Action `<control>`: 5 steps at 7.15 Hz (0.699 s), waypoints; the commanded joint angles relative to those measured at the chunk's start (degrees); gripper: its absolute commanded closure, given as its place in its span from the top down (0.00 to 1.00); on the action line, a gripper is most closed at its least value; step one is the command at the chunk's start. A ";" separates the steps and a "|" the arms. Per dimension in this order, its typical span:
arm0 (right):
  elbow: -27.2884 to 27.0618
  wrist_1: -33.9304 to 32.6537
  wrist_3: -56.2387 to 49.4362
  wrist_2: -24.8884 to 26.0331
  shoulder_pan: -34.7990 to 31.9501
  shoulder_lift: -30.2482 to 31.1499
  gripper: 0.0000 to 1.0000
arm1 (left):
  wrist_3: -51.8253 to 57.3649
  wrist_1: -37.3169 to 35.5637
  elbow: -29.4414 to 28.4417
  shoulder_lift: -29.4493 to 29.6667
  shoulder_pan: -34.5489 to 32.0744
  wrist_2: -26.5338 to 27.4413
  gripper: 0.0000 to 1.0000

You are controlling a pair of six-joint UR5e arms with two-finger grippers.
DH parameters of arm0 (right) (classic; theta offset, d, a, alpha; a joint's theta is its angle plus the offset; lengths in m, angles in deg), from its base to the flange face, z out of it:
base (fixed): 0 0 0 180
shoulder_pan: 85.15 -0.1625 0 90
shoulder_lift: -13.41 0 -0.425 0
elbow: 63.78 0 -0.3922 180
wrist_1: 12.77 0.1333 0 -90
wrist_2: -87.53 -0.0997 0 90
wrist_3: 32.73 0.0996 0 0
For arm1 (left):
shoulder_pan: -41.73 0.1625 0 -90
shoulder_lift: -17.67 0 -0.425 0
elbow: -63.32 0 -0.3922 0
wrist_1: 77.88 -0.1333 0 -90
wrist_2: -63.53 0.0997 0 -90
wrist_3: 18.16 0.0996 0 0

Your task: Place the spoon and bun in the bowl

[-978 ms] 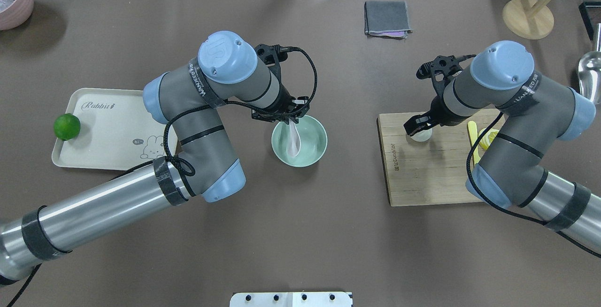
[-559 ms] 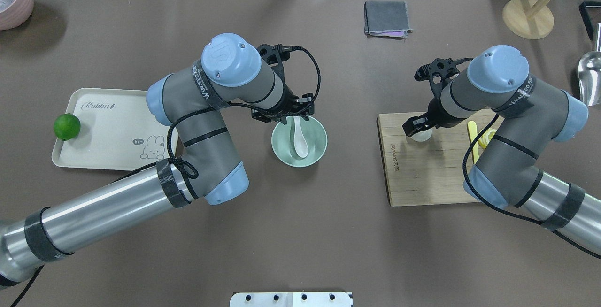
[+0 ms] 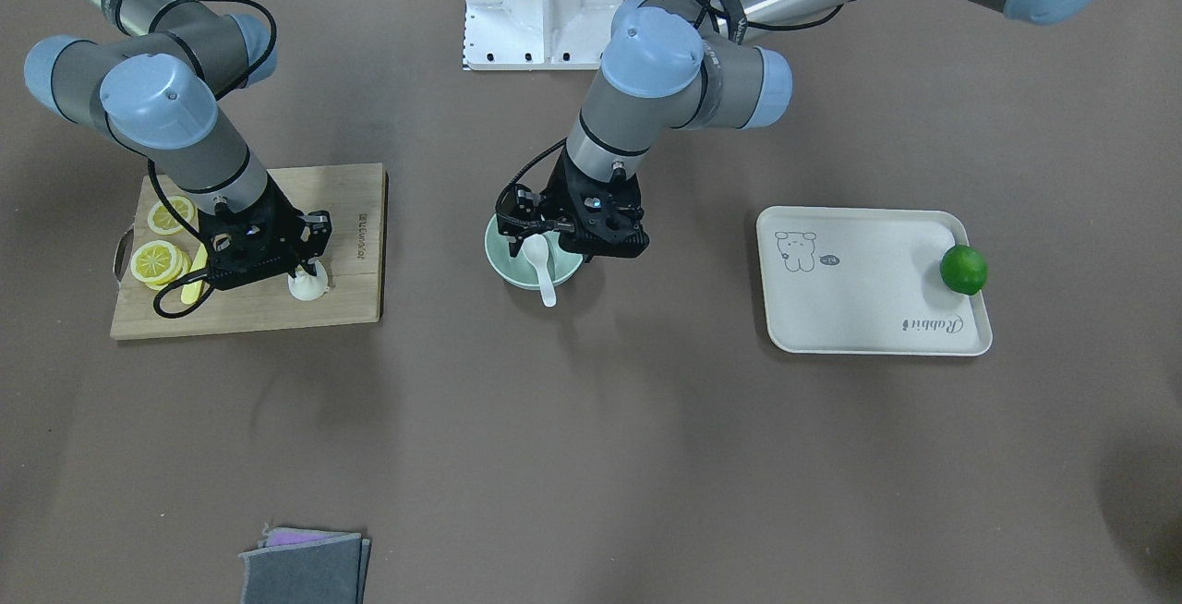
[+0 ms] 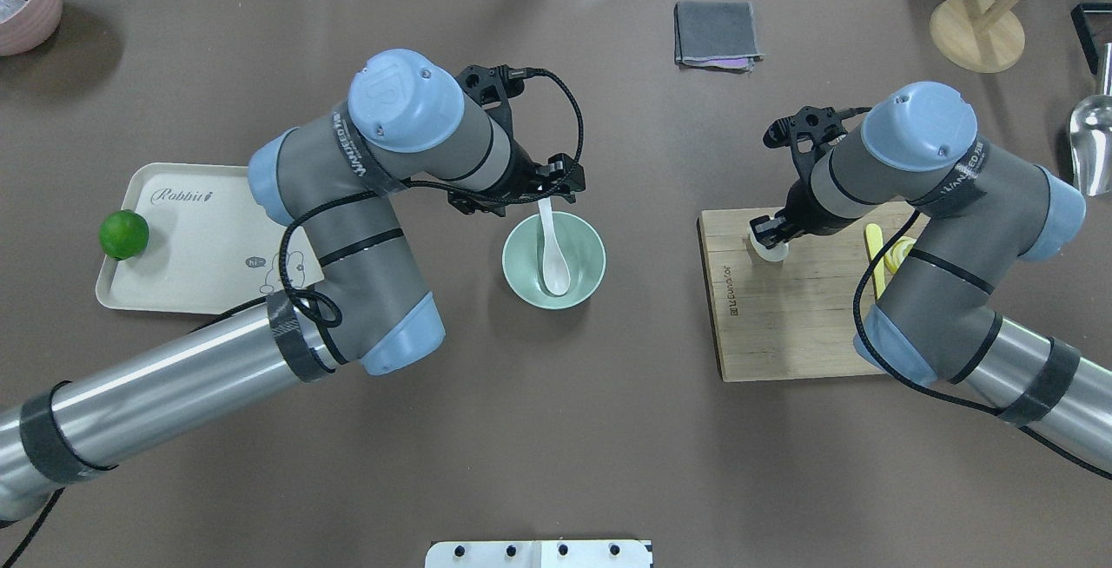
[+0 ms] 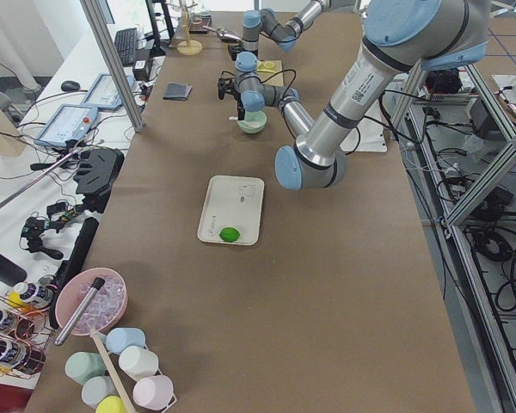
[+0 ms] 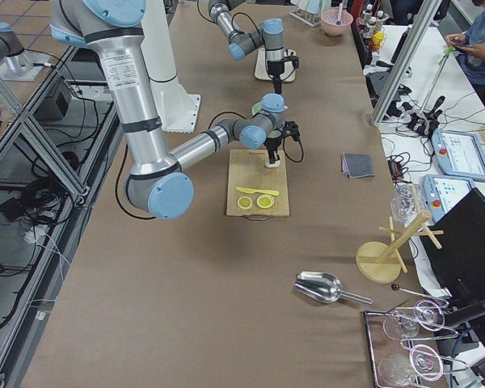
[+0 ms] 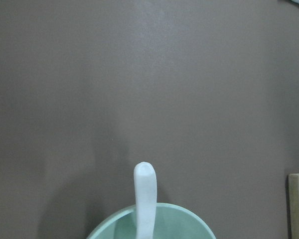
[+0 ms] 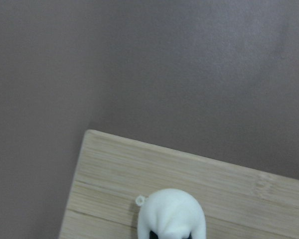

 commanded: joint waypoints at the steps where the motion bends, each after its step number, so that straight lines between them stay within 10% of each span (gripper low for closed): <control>1: -0.46 -0.65 6.50 0.02 0.22 -6.41 0.00 | 4.65 -0.28 12.66 -13.34 -6.52 -7.98 0.98; 5: -0.11 -1.09 23.23 10.72 11.01 -17.42 0.00 | 35.75 0.07 17.83 -33.88 -22.43 -20.83 0.98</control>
